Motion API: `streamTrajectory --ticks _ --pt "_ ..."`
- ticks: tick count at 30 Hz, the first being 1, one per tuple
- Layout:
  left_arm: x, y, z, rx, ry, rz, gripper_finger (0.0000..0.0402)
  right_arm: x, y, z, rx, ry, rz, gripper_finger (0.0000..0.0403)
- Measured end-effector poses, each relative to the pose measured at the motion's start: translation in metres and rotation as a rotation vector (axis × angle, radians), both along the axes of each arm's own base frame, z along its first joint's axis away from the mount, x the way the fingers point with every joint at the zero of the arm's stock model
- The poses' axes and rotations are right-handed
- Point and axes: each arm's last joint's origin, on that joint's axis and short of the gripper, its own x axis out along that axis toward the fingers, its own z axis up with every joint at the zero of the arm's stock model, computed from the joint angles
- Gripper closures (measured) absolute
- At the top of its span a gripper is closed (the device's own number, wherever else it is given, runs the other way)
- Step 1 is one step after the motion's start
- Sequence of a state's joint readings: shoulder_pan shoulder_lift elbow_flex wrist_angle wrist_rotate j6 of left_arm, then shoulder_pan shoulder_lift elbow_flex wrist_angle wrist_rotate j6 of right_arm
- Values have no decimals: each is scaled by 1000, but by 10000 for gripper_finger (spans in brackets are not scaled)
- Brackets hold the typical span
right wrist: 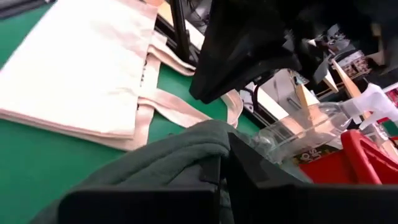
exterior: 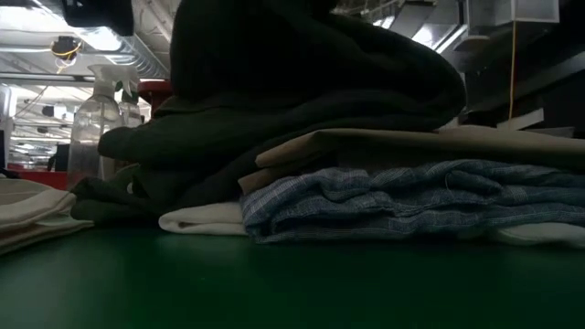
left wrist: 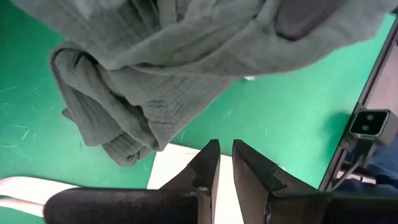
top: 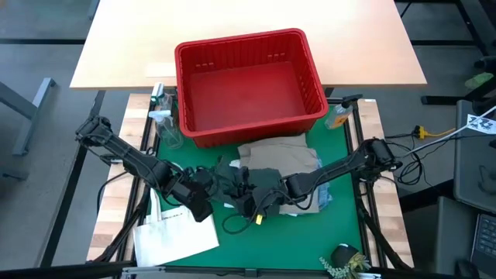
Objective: Fold Laundry from Bin
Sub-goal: Fold the green polo shirt
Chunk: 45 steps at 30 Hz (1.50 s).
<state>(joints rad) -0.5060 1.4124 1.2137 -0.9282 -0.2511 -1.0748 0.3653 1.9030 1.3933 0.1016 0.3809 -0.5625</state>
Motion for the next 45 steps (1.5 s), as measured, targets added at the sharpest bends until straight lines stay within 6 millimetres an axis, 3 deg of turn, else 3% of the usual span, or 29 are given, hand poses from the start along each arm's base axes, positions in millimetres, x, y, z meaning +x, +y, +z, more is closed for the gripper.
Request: streamTrajectory --ticks 20,33,40,45 --pt "-1 -3 0 -5 2 -16 363 7 -20 2 17 -22 -52 390" --pt "0 -3 1 -2 -19 -11 363 8 -25 4 -8 -40 -133 251" --pt "2 -12 3 -134 -17 -85 363 9 -29 4 -8 -41 -136 233" --pt "4 -22 7 -142 -108 -104 363 9 -30 4 -29 -50 -187 235"
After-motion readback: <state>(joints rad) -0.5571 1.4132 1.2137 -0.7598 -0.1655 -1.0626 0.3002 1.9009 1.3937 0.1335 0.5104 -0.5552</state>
